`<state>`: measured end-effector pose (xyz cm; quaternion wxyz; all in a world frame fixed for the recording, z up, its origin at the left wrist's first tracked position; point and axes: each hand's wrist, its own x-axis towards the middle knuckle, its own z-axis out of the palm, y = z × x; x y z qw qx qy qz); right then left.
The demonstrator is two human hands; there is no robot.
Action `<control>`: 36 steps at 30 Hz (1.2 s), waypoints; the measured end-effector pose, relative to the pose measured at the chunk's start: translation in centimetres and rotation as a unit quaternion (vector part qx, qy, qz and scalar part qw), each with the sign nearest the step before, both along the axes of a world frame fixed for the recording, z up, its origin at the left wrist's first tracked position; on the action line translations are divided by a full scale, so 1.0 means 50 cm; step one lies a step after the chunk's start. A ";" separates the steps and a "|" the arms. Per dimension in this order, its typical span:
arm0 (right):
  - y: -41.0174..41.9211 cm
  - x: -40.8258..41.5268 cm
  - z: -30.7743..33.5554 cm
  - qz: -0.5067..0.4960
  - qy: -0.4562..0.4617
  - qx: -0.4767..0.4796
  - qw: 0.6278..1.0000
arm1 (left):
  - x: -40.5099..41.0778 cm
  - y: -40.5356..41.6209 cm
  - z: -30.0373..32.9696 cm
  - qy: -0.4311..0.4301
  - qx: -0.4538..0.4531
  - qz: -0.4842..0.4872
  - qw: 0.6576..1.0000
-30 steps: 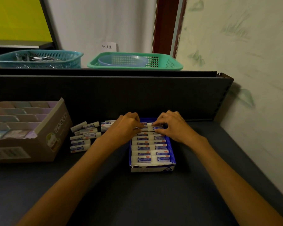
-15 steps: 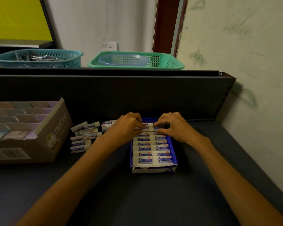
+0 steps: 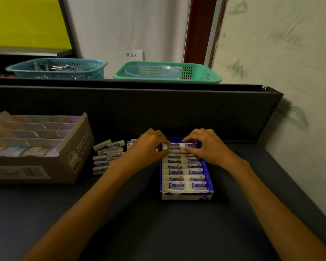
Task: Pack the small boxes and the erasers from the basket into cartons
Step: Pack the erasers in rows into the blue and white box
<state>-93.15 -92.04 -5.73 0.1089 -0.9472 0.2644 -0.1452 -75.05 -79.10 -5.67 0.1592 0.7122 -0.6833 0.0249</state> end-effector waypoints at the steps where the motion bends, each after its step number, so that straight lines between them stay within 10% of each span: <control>1: 0.006 0.008 0.004 0.007 -0.009 -0.001 1.000 | 0.010 0.011 0.005 -0.001 -0.008 0.011 1.000; 12: 0.111 0.149 0.020 0.076 0.042 -0.005 0.996 | 0.147 0.184 0.017 0.014 0.058 0.134 0.989; 36: 0.163 0.217 -0.010 0.011 0.105 0.025 0.994 | 0.152 0.187 0.012 0.097 0.029 0.093 0.991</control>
